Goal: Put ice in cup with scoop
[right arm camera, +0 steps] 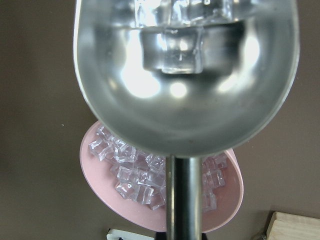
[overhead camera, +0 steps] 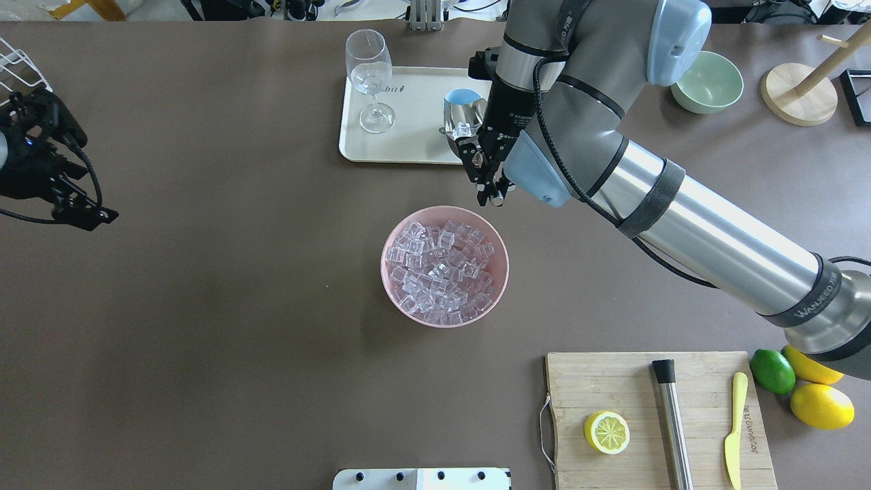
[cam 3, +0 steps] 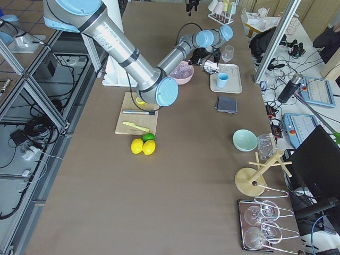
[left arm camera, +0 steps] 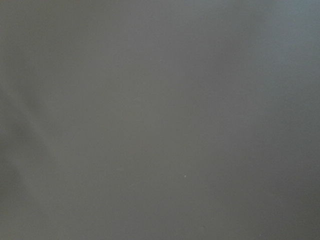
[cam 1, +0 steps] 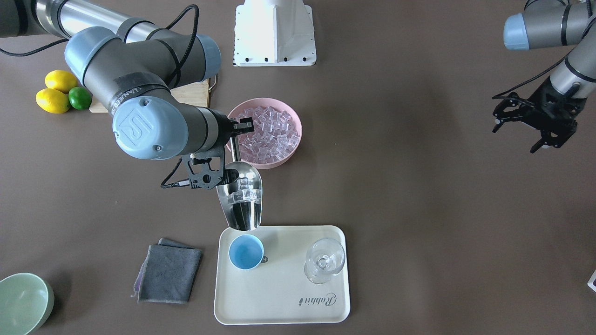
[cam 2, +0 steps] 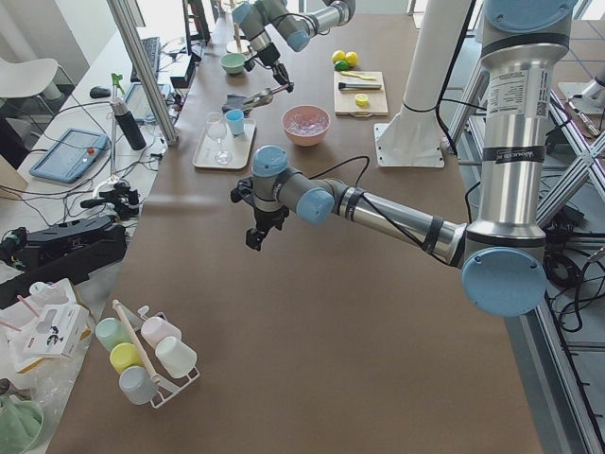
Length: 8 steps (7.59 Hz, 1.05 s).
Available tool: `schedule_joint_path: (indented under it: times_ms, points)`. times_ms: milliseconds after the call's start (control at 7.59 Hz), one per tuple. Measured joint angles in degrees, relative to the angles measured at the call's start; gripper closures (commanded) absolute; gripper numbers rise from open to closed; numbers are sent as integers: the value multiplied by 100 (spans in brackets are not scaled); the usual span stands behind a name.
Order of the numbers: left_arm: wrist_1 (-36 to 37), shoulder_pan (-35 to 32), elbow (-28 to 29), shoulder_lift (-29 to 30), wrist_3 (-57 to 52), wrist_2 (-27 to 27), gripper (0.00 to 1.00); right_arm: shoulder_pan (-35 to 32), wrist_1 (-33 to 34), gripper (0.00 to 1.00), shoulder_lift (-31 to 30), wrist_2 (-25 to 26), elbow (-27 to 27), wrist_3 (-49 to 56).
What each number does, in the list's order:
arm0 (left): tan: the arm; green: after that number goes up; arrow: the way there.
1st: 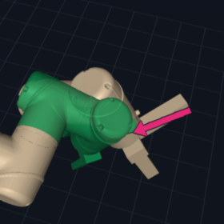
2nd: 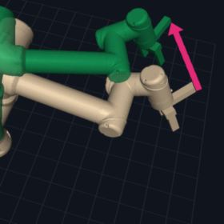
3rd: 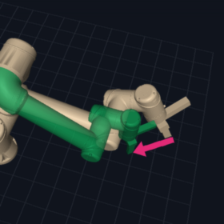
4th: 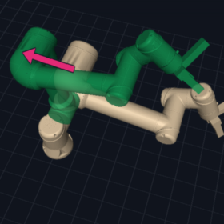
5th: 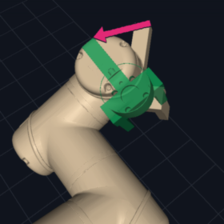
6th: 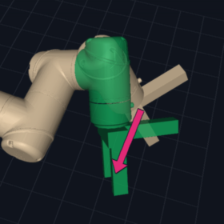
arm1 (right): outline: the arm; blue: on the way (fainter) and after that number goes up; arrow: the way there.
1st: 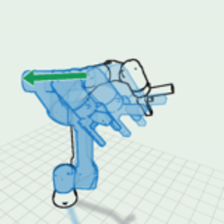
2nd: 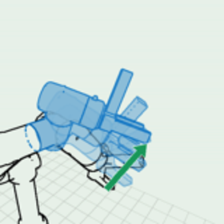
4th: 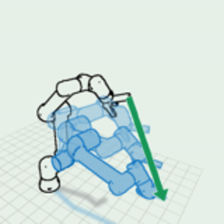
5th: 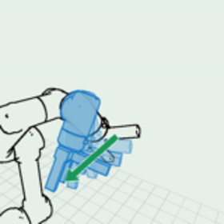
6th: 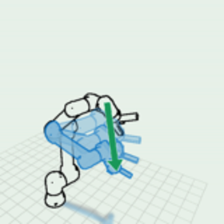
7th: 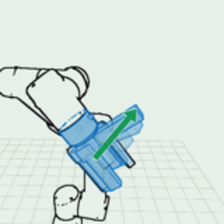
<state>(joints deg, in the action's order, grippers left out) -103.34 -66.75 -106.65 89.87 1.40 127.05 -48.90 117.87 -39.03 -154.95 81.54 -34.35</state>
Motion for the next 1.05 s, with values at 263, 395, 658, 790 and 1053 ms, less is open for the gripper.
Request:
schedule_joint_path:
  times_ms: [263, 395, 658, 790, 1053]
  points:
    - [364, -440, 39, -106, -6, 212, 2, -167, 38, 100, 12, -305, -109, -5]
    - [456, -643, 77, -184, -4, 269, 2, -218, 41, 100, 24, -391, -149, -9]
    - [787, -964, 225, -265, 0, 291, 2, -241, 35, 100, 60, -569, -200, -33]
    - [1021, -1148, 296, -267, -3, 296, 2, -230, 29, 100, 63, -683, -236, -46]
    - [1216, -1592, 490, -299, -8, 295, 2, -220, 5, 100, 69, -931, -363, -53]
